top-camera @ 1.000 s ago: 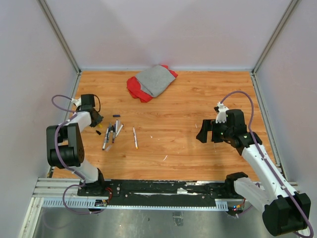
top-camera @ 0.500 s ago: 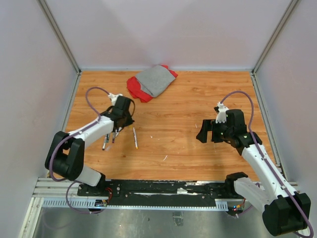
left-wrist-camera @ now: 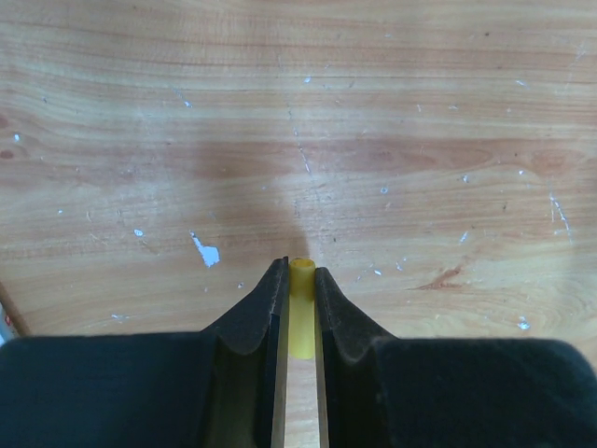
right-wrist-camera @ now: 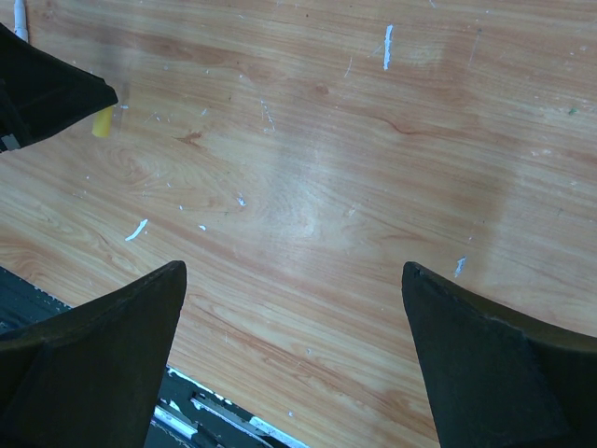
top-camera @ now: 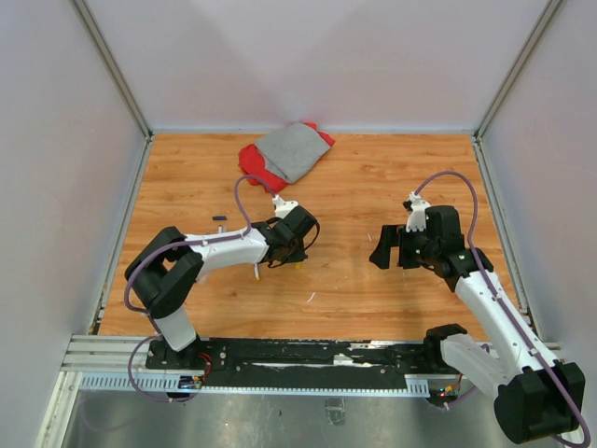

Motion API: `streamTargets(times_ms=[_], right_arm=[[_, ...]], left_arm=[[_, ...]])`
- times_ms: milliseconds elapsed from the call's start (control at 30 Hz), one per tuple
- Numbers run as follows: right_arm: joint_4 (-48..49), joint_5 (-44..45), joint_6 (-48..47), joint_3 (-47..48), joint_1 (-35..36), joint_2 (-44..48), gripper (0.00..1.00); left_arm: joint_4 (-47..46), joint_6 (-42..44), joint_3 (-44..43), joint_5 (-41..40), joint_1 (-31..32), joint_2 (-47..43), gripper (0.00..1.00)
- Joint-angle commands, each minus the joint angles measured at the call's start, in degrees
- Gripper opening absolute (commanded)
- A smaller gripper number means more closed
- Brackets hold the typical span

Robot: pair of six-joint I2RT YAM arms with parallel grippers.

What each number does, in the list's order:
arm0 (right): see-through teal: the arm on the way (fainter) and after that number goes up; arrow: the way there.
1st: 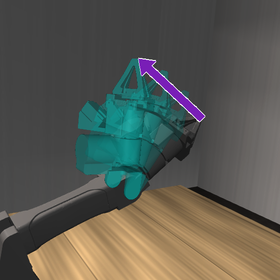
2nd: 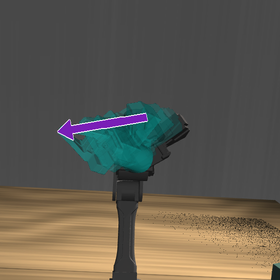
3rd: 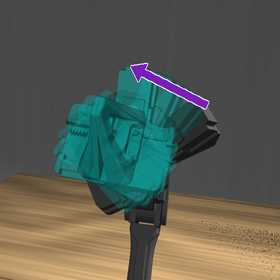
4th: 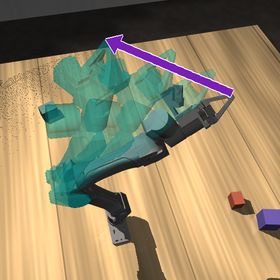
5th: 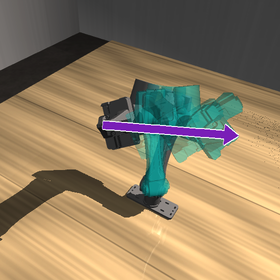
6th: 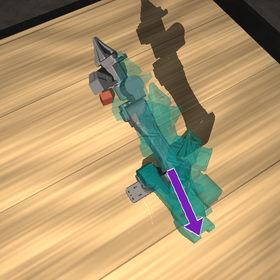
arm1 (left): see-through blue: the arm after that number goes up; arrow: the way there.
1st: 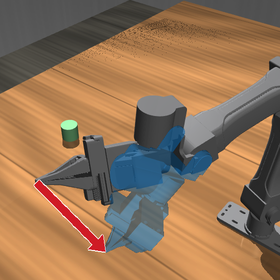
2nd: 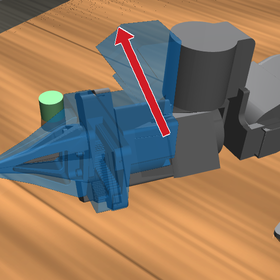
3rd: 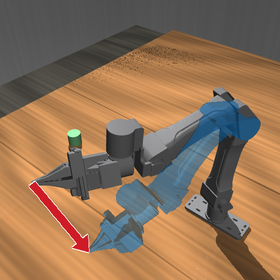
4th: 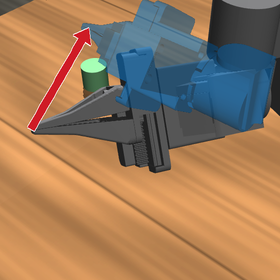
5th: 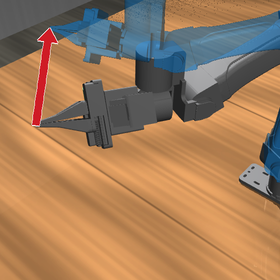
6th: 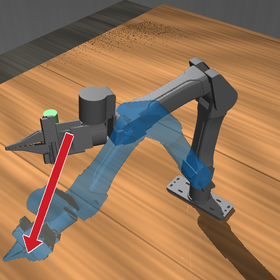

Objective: Insert the pens into the pen caps
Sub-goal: Place the pen cap at the center of the board.

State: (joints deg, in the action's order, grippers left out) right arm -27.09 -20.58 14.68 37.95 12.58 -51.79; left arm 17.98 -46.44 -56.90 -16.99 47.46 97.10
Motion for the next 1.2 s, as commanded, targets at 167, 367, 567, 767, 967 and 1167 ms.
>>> streamTargets(times_ms=[167, 367, 567, 767, 967, 1167], right_arm=[[-0.12, 0.01, -0.69, 0.29, -0.79, 0.01, 0.99], [-0.12, 0.11, -0.62, 0.14, -0.76, 0.37, 0.99], [-0.15, 0.01, -0.67, 0.06, -0.76, 0.37, 0.99], [-0.27, -0.08, -0.62, 0.08, -0.77, 0.55, 0.99], [-0.32, -0.08, -0.45, -0.06, -0.80, 0.59, 0.99], [-0.29, -0.37, -0.56, -0.08, -0.80, 0.55, 0.99]], left_arm=[[0.12, -1.76, -1.33, -2.40, 0.44, 0.76, 0.19], [1.03, -1.18, -1.69, -3.86, 0.44, -0.61, 0.29], [2.94, -0.67, -2.07, -6.55, 0.44, -3.47, 0.32], [7.82, -1.34, -1.28, -12.84, 0.36, -7.52, 0.32], [7.61, -1.65, 3.88, -12.52, -4.01, -12.66, 0.32], [6.09, 0.02, 8.05, -10.26, -10.13, -15.12, 0.32]])
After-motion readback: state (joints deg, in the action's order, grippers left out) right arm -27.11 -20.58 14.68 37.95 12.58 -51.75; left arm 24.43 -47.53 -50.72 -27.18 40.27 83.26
